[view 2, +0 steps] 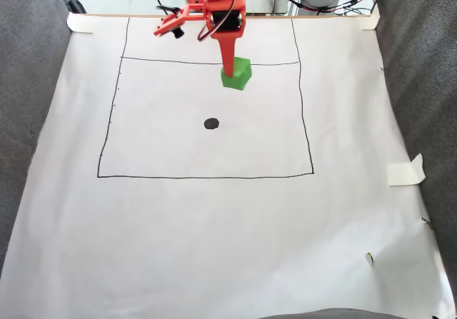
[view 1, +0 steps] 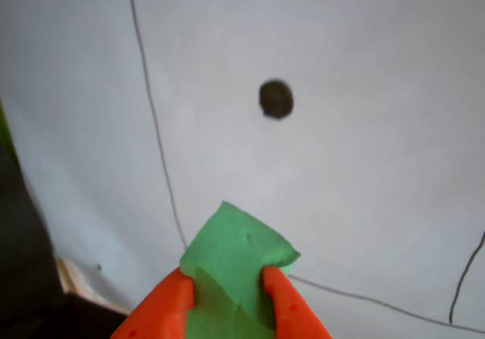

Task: Grasp the colored block, Place it on the black dot, and then return the arm to the default position.

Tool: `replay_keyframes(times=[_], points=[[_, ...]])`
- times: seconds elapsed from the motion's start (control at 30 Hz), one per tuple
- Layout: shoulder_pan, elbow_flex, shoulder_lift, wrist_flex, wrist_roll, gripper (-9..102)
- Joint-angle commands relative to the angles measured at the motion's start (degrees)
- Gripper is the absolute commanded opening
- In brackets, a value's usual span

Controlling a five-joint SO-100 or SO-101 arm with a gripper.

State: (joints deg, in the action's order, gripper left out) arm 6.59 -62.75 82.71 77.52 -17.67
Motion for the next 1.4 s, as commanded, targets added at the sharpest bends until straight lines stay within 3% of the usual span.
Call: replay_keyframes(times=[0.0, 0.3, 0.53, 0.83, 1.37], points=[[-2.1, -3.4, 4.8, -1.3, 0.3, 0], [-6.5, -11.4, 4.7, -3.8, 3.0, 0], [-6.7, -5.6, -5.9, -6.1, 4.3, 0], [-5.1, 8.9, -17.1, -1.8, 2.2, 0], [-3.8, 11.0, -20.1, 0.9, 1.8, 0]])
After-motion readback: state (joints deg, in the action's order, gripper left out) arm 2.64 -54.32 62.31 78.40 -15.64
